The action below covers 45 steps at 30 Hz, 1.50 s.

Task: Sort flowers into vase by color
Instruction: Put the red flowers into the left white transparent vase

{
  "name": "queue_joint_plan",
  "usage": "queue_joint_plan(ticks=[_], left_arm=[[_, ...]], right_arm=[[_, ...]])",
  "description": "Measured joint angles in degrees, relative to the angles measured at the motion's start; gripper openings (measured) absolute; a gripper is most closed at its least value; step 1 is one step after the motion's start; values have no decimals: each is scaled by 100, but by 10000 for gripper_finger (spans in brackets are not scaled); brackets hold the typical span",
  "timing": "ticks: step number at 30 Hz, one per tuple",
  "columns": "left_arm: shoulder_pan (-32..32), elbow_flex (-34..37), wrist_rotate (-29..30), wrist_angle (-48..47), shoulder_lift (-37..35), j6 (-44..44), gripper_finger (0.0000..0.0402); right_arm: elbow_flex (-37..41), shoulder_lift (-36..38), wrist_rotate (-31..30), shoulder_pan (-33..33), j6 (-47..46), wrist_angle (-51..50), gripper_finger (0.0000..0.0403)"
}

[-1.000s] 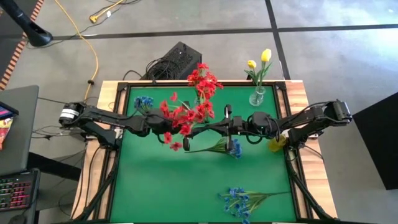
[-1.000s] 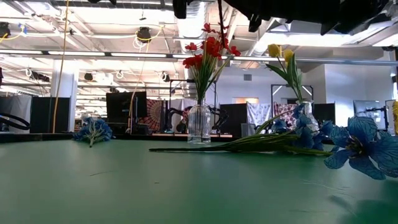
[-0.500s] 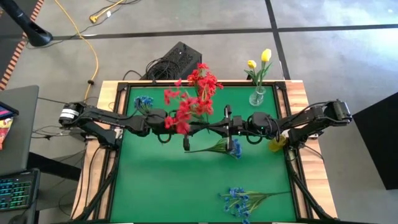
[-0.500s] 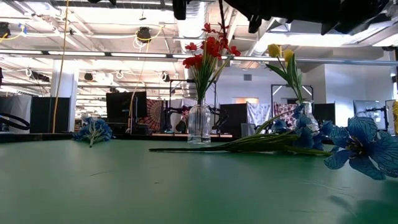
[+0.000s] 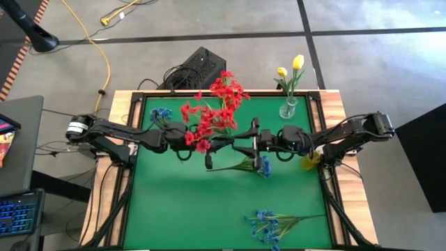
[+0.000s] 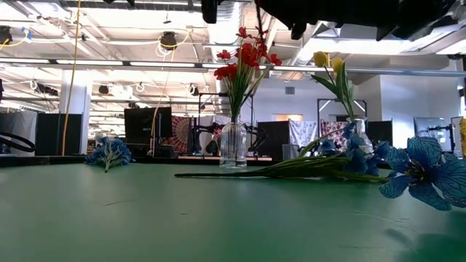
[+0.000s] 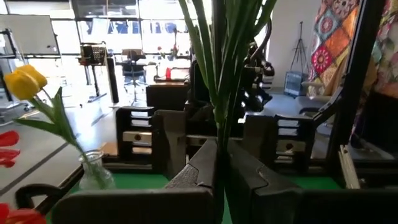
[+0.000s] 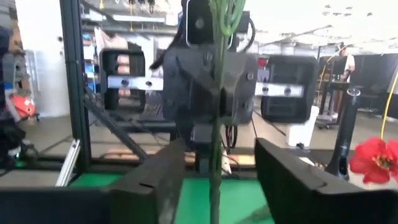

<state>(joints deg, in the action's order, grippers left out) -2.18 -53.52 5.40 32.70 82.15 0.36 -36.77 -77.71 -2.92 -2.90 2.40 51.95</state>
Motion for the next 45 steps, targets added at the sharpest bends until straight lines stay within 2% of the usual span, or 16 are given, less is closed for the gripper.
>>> queue_joint_plan(ticks=[5, 10, 15, 26, 33, 41, 45], left_arm=[[144, 0, 408, -832, -406, 164, 0], [424, 4, 917, -1661, -761, 266, 0], [934, 308, 985, -1486, -790, 311, 0], [2318, 1525, 260, 497, -783, -506, 0], [2470, 1812, 241, 1550, -672, -654, 0], [2508, 1775, 259, 2509, 201, -715, 0], [2624, 1773, 244, 2674, 272, -773, 0]], right_arm=[[0, 342, 1, 5, 95, -911, 265], [0, 834, 0, 5, -28, -2103, 271], [0, 997, -2, 5, -419, -2933, 271], [0, 907, -3, -126, -574, -3272, 270], [0, 907, -7, -105, -509, -3225, 270], [0, 907, -7, -107, -495, -3193, 270], [0, 907, -7, -121, -496, -3230, 270]])
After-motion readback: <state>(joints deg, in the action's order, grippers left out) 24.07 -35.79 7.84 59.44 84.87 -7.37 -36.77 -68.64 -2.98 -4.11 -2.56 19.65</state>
